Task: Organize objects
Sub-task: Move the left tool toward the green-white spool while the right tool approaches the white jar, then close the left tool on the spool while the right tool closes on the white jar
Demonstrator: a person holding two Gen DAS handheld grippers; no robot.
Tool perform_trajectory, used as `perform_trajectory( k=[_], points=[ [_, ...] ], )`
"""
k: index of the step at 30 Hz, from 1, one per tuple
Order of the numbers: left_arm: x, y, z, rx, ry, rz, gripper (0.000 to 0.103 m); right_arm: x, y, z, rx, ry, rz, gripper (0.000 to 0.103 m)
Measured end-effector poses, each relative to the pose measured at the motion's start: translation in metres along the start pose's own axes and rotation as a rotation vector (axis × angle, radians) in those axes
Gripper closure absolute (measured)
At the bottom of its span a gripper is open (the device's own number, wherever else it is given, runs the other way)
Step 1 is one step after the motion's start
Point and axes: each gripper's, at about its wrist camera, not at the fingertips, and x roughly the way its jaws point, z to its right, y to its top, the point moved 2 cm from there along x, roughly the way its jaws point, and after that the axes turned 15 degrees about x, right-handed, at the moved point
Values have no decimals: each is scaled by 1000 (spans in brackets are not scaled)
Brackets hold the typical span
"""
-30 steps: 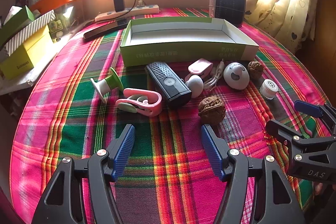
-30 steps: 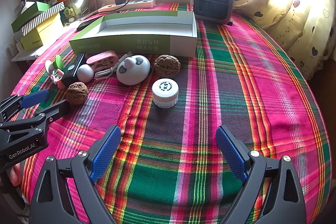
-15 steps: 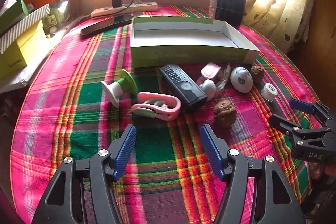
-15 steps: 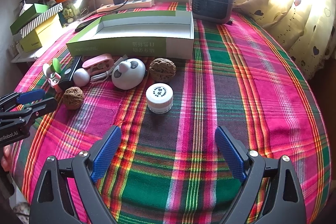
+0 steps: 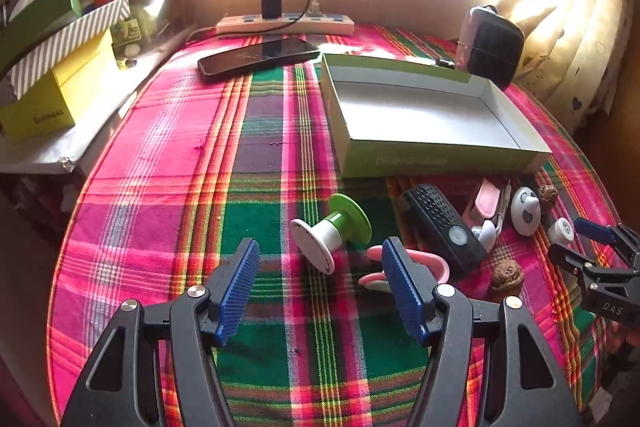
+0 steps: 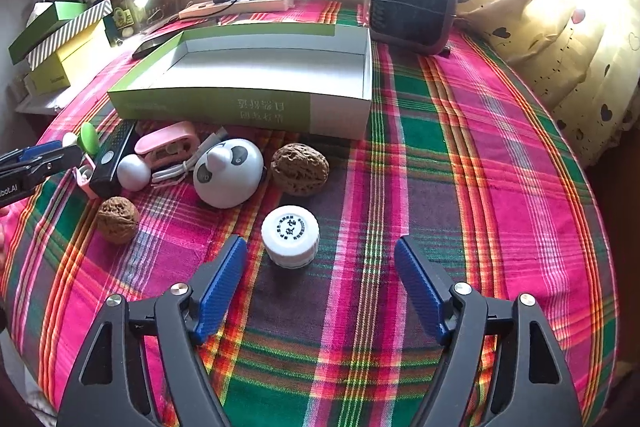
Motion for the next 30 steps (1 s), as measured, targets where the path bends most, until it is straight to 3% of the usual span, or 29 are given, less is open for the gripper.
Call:
perform_trajectory(
  k=[6, 11, 16, 30],
  points=[
    [9, 8, -6, -9, -8, -9, 40, 3, 5, -1, 9, 11, -4, 31],
    [14, 9, -11, -38, -15, -15, 40, 3, 7, -5, -3, 24, -3, 44],
    [19, 6, -16, -61, -23, -31, 48, 3, 7, -6, 3, 31, 4, 56],
    [26, 15, -22, -61, 8, -21, 50, 2, 6, -9, -2, 33, 10, 74]
  ],
)
